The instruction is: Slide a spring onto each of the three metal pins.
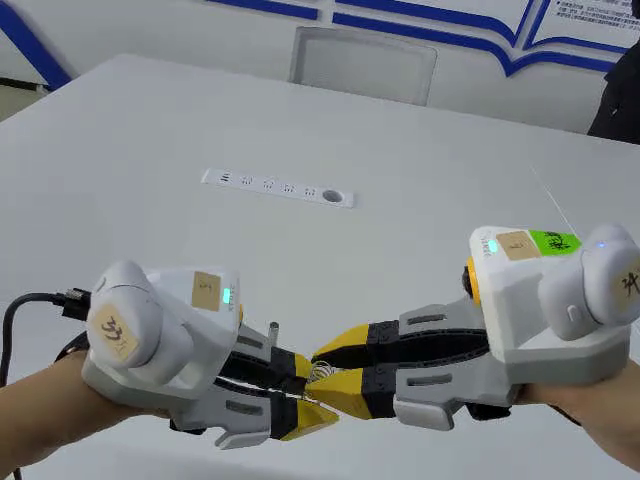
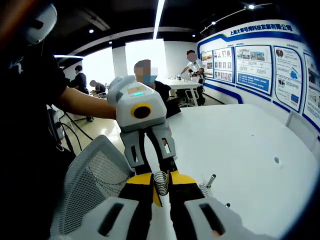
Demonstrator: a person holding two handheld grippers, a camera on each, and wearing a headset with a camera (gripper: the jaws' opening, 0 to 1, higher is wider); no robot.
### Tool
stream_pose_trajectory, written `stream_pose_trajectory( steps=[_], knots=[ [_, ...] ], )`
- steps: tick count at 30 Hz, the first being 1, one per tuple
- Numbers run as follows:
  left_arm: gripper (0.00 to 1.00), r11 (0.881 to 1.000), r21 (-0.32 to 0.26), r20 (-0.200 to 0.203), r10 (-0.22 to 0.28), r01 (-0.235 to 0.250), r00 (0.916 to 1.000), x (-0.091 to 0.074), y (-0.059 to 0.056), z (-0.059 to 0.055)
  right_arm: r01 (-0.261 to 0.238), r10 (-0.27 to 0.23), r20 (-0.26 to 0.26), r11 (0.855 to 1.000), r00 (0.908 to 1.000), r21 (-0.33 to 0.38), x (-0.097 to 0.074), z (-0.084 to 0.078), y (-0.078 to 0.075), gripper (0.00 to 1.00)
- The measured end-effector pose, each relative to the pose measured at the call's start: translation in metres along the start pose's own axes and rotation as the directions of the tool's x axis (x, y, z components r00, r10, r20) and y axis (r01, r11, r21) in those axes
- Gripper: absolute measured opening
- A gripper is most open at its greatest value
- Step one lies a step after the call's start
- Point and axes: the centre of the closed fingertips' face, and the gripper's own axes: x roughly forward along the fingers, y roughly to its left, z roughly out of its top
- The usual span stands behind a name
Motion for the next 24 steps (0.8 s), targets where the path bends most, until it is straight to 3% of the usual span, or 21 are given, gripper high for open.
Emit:
stream_pose_trajectory(
  steps=[11, 14, 24],
  knots=[
    [0.1, 1.0, -0.005, -0.006, -0.002, 0.002, 1.0, 0.0002, -0.0013, -0.0024, 0.0, 0.0, -0.005, 1.0, 1.0, 0.003, 0.0011, -0.0027, 0.0028, 0.11],
    [0.1, 1.0, -0.031, -0.004, -0.001, 0.001, 1.0, 0.0001, -0.0005, -0.0029, 0.009, -0.009, -0.007, 1.0, 0.9999, -0.002, 0.001, -0.0028, 0.0015, 0.1],
    [0.14, 0.998, -0.059, 0.027, 0.032, -0.03, 0.9991, -0.0043, 0.0065, -0.0017, 0.019, -0.02, 0.012, 1.0, 0.9997, 0.017, -0.002, 0.0021, -0.0038, 0.1]
  ],
)
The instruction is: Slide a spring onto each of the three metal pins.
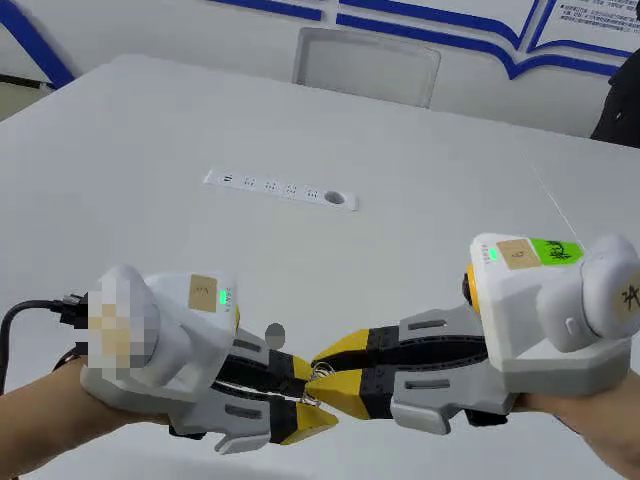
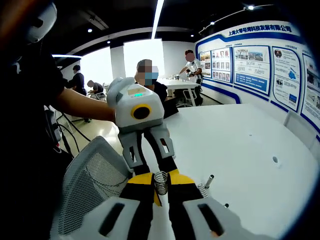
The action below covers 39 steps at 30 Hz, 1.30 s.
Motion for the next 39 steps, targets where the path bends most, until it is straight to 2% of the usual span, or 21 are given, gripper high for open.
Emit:
stream_pose_trajectory(
  steps=[6, 12, 15, 16, 21, 26, 29, 33, 39],
  knots=[
    [0.24, 0.998, -0.02, -0.015, 0.056, -0.056, 0.9983, -0.009, 0.014, -0.008, 0.029, -0.029, 0.018, 1.0, 0.9994, -0.008, -0.007, 0.009, -0.014, 0.1],
    [0.28, 0.994, -0.063, -0.021, 0.09, -0.091, 0.9957, -0.025, 0.024, -0.018, 0.098, -0.098, 0.001, 0.995, 0.9951, -0.011, -0.019, 0.007, -0.046, 0.1],
    [0.39, 0.986, -0.137, 0.041, 0.103, -0.097, 0.9938, -0.033, 0.026, -0.011, 0.148, -0.148, -0.005, 0.989, 0.989, 0.004, -0.023, 0.003, -0.064, 0.11],
    [0.41, 0.985, -0.136, 0.047, 0.11, -0.103, 0.9928, -0.037, 0.029, -0.01, 0.173, -0.173, -0.007, 0.985, 0.9848, 0.01, -0.025, 0.001, -0.072, 0.11],
    [0.46, 0.978, -0.139, 0.01, 0.156, -0.153, 0.9876, -0.049, 0.04, -0.021, 0.251, -0.25, -0.017, 0.968, 0.968, 0.031, -0.025, -0.011, -0.1, 0.11],
    [0.58, 0.965, -0.163, -0.004, 0.206, -0.204, 0.9785, -0.061, 0.051, -0.03, 0.315, -0.313, -0.034, 0.946, 0.9492, 0.082, -0.023, -0.029, -0.127, 0.11],
    [0.65, 0.956, -0.183, -0.009, 0.23, -0.228, 0.9732, -0.065, 0.056, -0.035, 0.325, -0.321, -0.052, 0.939, 0.9456, 0.11, -0.017, -0.04, -0.133, 0.11],
    [0.72, 0.947, -0.2, -0.023, 0.25, -0.25, 0.9679, -0.067, 0.06, -0.042, 0.319, -0.311, -0.078, 0.938, 0.9472, 0.133, -0.003, -0.054, -0.136, 0.11],
    [0.81, 0.94, -0.221, -0.044, 0.257, -0.26, 0.9655, -0.068, 0.06, -0.05, 0.33, -0.317, -0.103, 0.93, 0.9429, 0.16, 0.005, -0.068, -0.143, 0.11]
  ],
)
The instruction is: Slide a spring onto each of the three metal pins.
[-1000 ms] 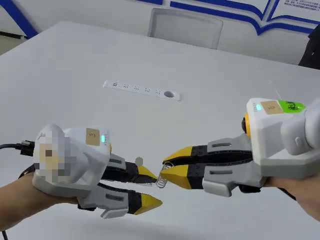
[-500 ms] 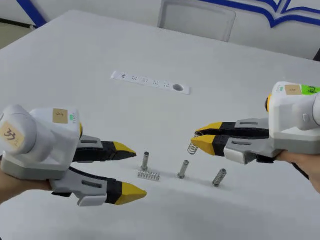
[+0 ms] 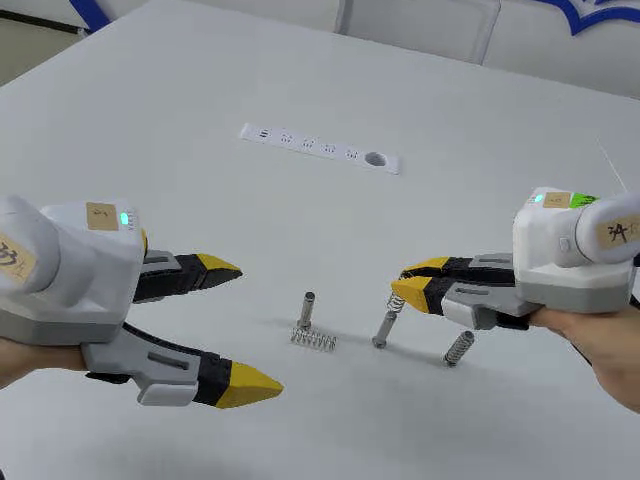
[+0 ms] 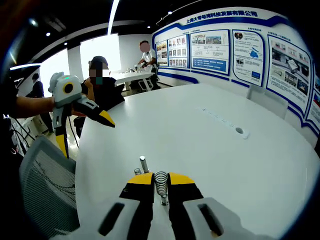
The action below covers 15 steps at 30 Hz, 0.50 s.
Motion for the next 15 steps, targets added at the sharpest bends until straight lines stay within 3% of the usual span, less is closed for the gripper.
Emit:
stream_pose_trajectory(
  steps=[6, 9, 15],
  knots=[
    [0.81, 1.0, -0.013, -0.013, 0.008, -0.008, 0.9999, -0.002, 0.0, -0.007, 0.013, -0.012, -0.025, 0.999, 0.9996, 0.029, 0.004, -0.01, -0.008, 0.11],
    [0.81, 1.0, -0.03, 0.002, -0.008, 0.008, 1.0, -0.002, -0.002, -0.007, 0.005, -0.004, -0.022, 0.999, 0.9998, 0.049, 0.006, -0.013, -0.005, 0.11],
    [0.8, 0.999, -0.035, -0.006, -0.005, 0.005, 1.0, -0.002, -0.002, -0.009, 0.008, -0.007, -0.034, 0.998, 0.9994, 0.056, 0.011, -0.022, -0.003, 0.11]
  ],
)
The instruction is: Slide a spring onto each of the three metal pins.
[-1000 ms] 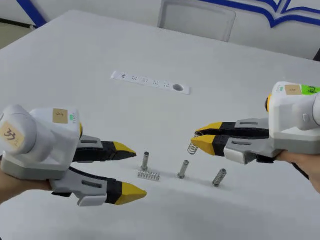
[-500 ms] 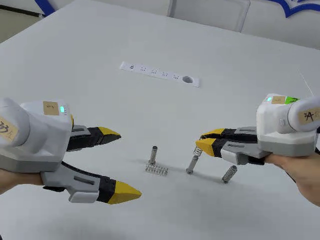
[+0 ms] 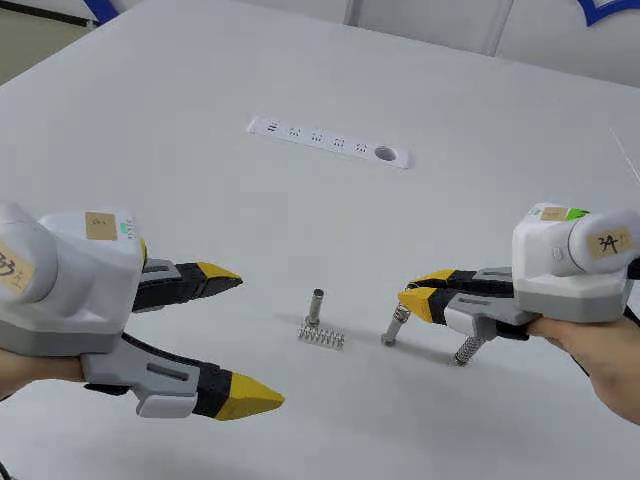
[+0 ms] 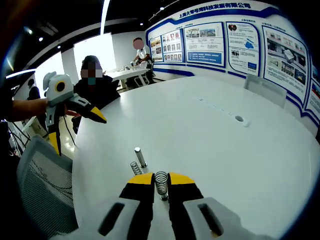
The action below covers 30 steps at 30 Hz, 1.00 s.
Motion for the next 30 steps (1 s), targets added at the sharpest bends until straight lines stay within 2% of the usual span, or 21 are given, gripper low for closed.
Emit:
stream_pose_trajectory(
  steps=[5, 15, 20, 30],
  knots=[
    [0.81, 1.0, -0.004, 0.003, 0.005, -0.005, 1.0, -0.001, 0.0, 0.0, 0.005, -0.005, 0.004, 1.0, 1.0, 0.022, 0.007, -0.01, -0.001, 0.11],
    [0.8, 1.0, -0.022, -0.01, 0.008, -0.008, 0.9999, -0.005, 0.002, -0.006, 0.033, -0.032, -0.028, 0.999, 0.9991, 0.026, 0.019, -0.031, -0.002, 0.11],
    [0.8, 1.0, -0.03, 0.001, -0.001, 0.001, 1.0, -0.004, 0.0, -0.003, 0.04, -0.039, -0.023, 0.998, 0.9989, 0.038, 0.02, -0.034, -0.003, 0.11],
    [0.79, 1.0, -0.02, -0.007, -0.014, 0.014, 0.9999, 0.0, -0.003, -0.002, 0.054, -0.053, -0.016, 0.996, 0.9985, 0.065, 0.021, -0.036, -0.003, 0.12]
  ],
)
